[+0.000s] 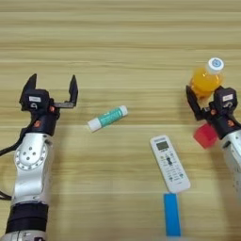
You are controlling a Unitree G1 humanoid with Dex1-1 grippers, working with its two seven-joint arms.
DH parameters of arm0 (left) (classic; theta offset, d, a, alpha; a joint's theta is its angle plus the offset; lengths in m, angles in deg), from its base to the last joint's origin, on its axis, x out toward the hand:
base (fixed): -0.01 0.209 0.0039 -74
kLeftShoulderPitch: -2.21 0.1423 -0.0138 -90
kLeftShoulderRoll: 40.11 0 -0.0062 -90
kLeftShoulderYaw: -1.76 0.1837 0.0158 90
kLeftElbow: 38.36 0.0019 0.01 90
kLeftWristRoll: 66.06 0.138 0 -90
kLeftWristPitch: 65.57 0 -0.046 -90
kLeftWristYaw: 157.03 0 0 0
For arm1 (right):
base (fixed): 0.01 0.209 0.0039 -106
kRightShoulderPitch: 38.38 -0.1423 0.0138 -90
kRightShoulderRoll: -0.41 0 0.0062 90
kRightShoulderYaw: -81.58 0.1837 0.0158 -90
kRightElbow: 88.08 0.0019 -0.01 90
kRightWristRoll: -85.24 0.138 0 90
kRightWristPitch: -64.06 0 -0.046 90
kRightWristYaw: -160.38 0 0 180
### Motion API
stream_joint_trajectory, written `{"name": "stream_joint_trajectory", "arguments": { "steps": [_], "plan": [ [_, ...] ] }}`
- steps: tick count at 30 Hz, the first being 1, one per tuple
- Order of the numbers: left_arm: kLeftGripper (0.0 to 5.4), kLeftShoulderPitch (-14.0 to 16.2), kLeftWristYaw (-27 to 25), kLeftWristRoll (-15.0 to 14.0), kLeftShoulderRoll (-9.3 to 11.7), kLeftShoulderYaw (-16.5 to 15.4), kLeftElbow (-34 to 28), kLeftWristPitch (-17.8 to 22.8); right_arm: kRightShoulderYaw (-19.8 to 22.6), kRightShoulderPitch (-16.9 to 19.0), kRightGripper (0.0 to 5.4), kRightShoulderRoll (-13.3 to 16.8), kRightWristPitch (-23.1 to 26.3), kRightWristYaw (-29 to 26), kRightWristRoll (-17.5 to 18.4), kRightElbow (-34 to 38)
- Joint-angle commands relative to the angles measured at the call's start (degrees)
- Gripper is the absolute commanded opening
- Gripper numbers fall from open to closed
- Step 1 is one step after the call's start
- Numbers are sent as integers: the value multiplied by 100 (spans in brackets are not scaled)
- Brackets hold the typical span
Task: Move the objects on the table
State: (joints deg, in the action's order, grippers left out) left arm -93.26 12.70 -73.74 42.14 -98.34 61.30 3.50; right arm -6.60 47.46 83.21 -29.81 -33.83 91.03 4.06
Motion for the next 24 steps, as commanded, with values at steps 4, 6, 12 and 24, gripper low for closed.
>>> {"name": "stream_joint_trajectory", "arguments": {
  "steps": [4, 6, 12, 24],
  "plan": [
    [540, -59, 4, -11, 30, -20, 104, -101, 14, -142, 342, 105, 299, 97, -112, 115],
    [540, -70, 61, 13, 15, -44, 141, -138, 8, -149, 342, 135, 573, 113, -132, 165],
    [540, -62, 209, 83, -46, -59, 182, -249, 47, -197, 342, 192, 1259, 110, -44, 547],
    [540, -44, 397, 156, -67, -25, 198, -259, 102, -190, 342, 193, 2055, 64, 138, 818]
  ]
}}
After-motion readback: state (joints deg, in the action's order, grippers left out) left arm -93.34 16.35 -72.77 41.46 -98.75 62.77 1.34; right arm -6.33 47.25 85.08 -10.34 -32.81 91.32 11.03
